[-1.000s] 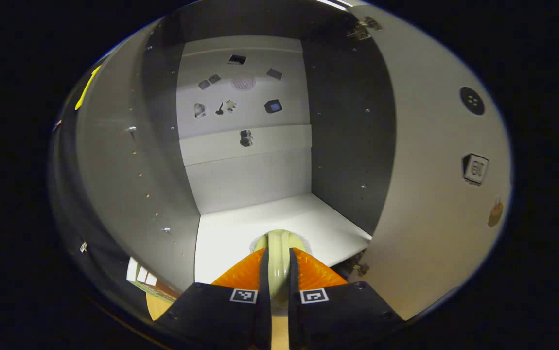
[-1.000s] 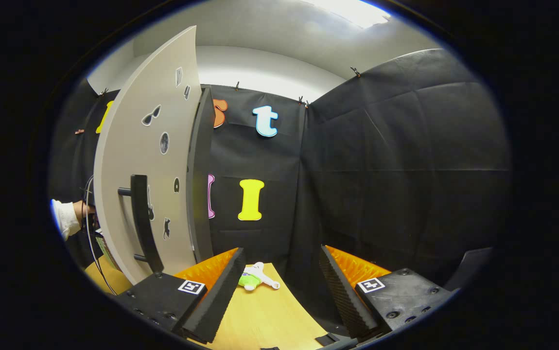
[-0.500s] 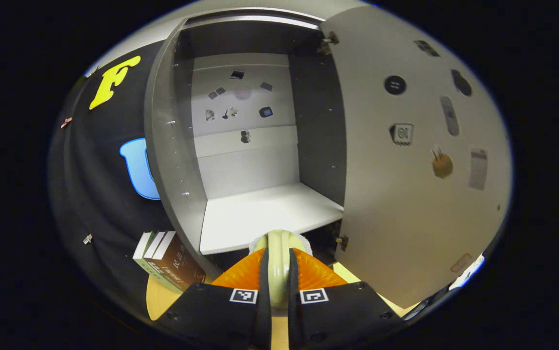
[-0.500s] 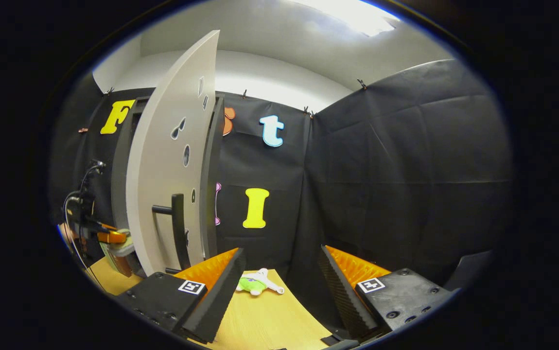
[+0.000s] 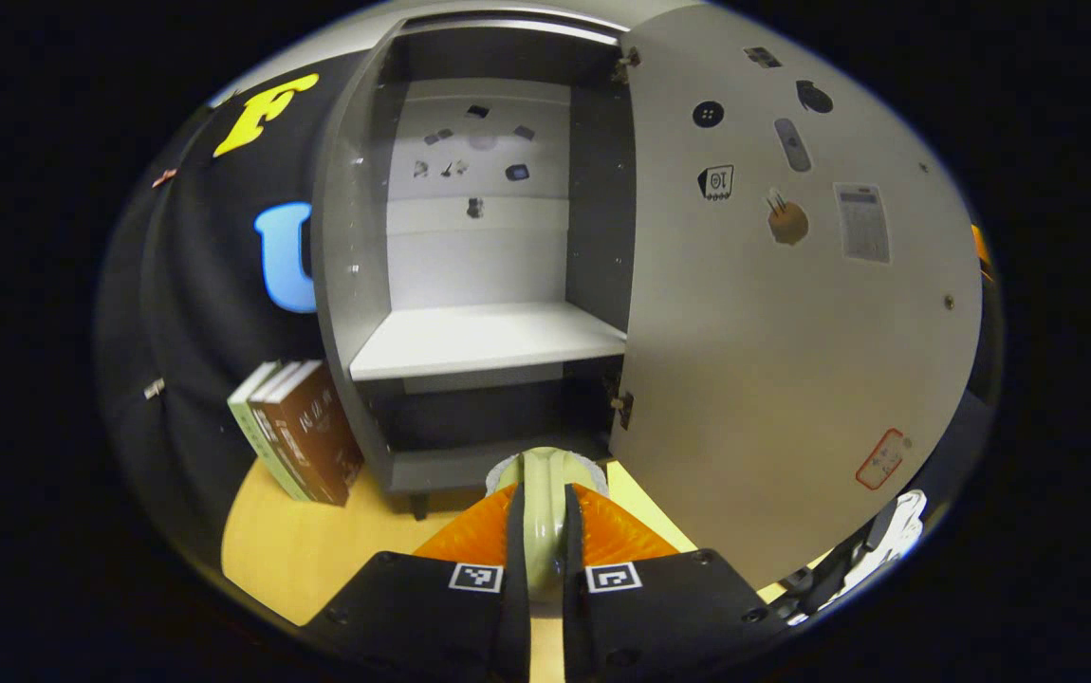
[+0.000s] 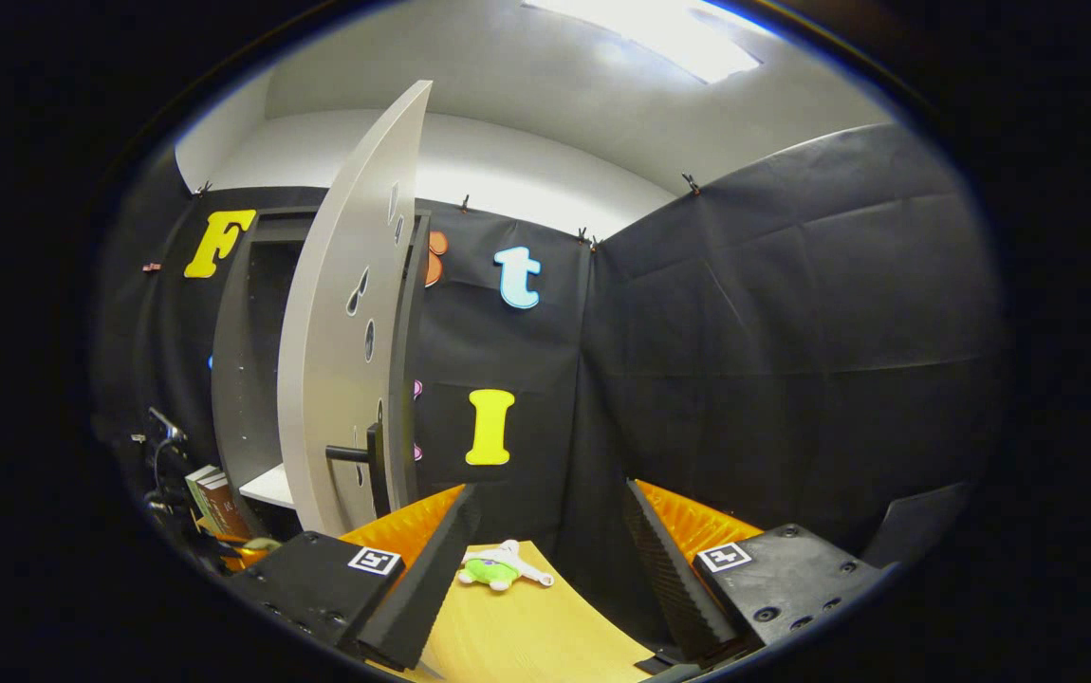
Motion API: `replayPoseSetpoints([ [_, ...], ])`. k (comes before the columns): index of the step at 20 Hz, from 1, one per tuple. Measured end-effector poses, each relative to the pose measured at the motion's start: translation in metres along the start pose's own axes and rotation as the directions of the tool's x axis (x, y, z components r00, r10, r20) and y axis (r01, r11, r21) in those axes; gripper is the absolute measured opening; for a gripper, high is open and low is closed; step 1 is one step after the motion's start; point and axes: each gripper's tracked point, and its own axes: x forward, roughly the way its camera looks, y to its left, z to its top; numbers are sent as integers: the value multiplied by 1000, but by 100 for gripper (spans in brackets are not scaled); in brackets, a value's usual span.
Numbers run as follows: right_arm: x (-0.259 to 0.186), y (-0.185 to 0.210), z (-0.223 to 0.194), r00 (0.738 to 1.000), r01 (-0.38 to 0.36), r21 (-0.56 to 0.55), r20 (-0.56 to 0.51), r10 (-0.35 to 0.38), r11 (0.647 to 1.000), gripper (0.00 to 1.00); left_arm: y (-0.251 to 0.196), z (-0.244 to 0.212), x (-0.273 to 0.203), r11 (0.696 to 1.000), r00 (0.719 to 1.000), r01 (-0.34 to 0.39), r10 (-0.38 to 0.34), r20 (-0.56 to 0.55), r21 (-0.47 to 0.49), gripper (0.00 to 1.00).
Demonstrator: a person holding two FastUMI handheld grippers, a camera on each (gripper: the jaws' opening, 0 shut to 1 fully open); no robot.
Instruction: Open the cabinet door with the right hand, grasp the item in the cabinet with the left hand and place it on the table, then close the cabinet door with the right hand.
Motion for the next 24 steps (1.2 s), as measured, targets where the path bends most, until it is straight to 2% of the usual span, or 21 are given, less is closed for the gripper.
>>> replayPoseSetpoints([
  [5, -7, 3, 13, 1000, 11, -26, 24, -11, 1000, 97, 2, -66, 6, 1000, 998, -28, 28, -47, -10, 18],
  [8, -10, 9, 10, 1000, 5, -33, 7, -4, 999, 99, 8, -110, 10, 998, 995, -65, 65, -74, 1, 18],
  [10, -11, 11, 7, 1000, 1, -41, 1, -1, 999, 97, 7, -130, 13, 996, 994, -82, 83, -68, 16, 17],
  [16, -20, 10, 7, 1000, 0, -76, -4, 0, 997, 98, -6, -188, 29, 992, 993, -81, 88, -74, 93, 18],
  [24, -20, 2, -1, 999, 10, -120, -33, -14, 993, 99, -5, -252, 54, 984, 981, -92, 116, -154, 151, 18],
])
